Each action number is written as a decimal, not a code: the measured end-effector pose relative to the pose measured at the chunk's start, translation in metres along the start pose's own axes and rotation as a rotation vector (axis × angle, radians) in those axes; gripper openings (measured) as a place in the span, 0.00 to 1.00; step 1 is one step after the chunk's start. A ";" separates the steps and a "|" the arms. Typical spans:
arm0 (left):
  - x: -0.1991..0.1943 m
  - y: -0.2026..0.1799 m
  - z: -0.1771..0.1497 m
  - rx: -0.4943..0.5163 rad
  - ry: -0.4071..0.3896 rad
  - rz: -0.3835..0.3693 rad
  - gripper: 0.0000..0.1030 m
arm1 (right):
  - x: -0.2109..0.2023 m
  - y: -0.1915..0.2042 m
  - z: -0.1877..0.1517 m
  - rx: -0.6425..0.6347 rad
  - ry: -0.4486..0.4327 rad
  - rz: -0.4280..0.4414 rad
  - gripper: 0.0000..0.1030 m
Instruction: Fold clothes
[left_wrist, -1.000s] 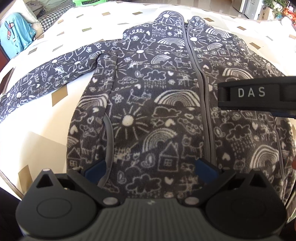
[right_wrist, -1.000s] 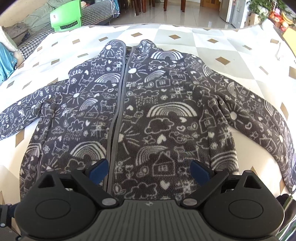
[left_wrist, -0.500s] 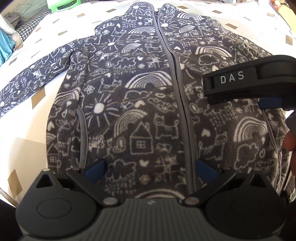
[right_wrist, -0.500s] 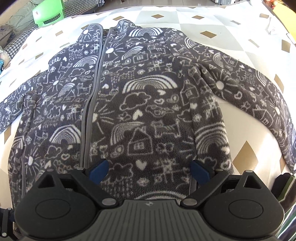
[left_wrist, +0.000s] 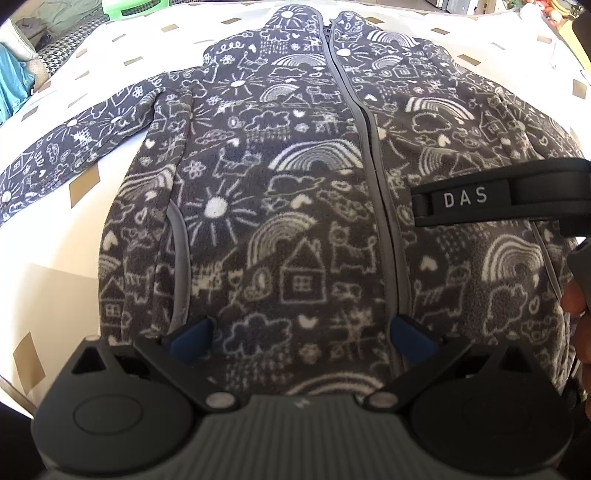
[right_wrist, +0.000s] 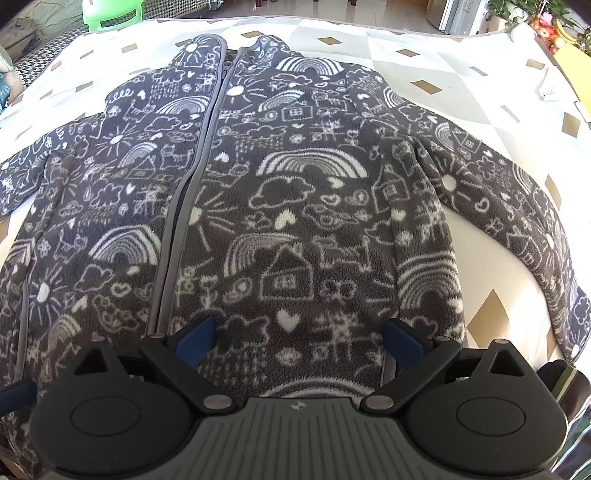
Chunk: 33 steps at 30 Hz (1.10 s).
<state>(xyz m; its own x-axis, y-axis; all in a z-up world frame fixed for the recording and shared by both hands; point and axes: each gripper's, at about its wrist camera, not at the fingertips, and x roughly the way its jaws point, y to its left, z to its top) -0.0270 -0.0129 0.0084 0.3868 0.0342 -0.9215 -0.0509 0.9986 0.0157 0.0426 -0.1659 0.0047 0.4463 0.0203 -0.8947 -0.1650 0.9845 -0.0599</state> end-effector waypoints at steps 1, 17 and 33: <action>0.000 0.000 0.000 0.001 -0.001 0.001 1.00 | 0.000 0.000 -0.001 -0.002 -0.004 0.000 0.96; 0.000 0.000 -0.002 -0.015 0.003 0.009 1.00 | -0.004 0.004 -0.004 -0.031 -0.015 0.002 0.96; -0.015 -0.022 0.000 0.045 -0.057 -0.008 1.00 | -0.019 -0.002 -0.018 0.011 -0.016 0.012 0.94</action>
<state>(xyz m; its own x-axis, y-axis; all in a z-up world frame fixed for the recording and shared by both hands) -0.0318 -0.0355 0.0213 0.4385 0.0272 -0.8983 -0.0070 0.9996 0.0269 0.0185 -0.1714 0.0140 0.4582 0.0346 -0.8882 -0.1609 0.9860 -0.0446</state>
